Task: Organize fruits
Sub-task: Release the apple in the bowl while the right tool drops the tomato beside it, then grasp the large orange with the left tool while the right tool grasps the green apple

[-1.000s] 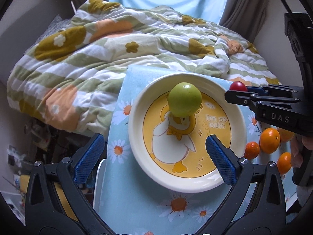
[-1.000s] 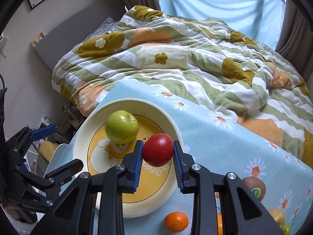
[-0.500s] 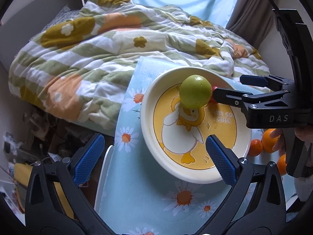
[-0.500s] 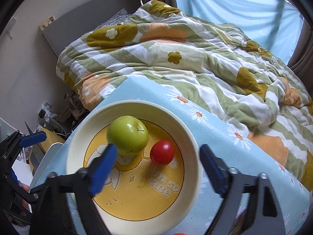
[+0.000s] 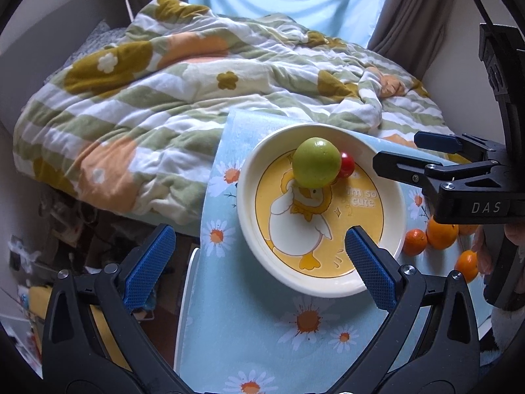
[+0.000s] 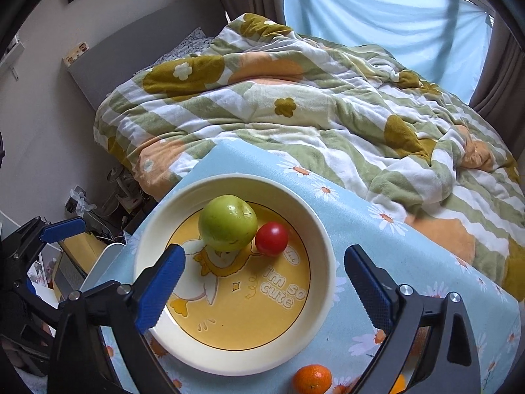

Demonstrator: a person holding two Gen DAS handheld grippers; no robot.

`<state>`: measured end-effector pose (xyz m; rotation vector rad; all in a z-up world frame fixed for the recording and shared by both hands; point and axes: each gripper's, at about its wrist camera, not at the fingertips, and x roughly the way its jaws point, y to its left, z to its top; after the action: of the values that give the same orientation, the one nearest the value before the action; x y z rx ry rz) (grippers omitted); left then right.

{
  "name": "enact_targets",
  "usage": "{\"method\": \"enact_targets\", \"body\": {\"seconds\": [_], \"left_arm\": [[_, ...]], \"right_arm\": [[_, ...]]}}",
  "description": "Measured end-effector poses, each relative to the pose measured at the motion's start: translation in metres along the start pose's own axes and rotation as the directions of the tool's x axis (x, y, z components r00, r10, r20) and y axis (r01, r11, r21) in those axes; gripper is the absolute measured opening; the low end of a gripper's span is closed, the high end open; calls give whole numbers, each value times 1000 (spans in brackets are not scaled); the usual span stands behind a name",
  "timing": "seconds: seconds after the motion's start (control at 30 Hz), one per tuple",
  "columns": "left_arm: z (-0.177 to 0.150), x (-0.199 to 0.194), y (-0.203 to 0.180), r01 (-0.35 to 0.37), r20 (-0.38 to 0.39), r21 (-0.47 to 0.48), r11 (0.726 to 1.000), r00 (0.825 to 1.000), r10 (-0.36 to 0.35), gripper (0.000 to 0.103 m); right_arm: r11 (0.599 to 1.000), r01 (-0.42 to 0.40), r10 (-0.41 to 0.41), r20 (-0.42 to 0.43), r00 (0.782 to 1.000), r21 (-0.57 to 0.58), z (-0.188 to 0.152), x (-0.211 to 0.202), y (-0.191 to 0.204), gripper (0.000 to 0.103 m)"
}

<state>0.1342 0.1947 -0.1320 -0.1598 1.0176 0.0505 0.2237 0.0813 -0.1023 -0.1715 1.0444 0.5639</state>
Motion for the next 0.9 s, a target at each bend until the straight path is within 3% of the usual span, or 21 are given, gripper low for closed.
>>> {"method": "enact_targets", "body": {"seconds": [0.23, 0.5, 0.9], "left_arm": [[10, -25, -8, 29, 29, 68, 997, 999, -31, 103], [19, -42, -36, 119, 32, 157, 980, 992, -125, 103], [14, -55, -113, 186, 37, 272, 944, 978, -204, 103]], "right_arm": [[996, 45, -49, 50, 998, 74, -8, -42, 1, 97], [975, 103, -118, 66, 991, 196, -35, -93, -8, 97], [911, 247, -289, 85, 953, 331, -105, -165, -65, 97]]}}
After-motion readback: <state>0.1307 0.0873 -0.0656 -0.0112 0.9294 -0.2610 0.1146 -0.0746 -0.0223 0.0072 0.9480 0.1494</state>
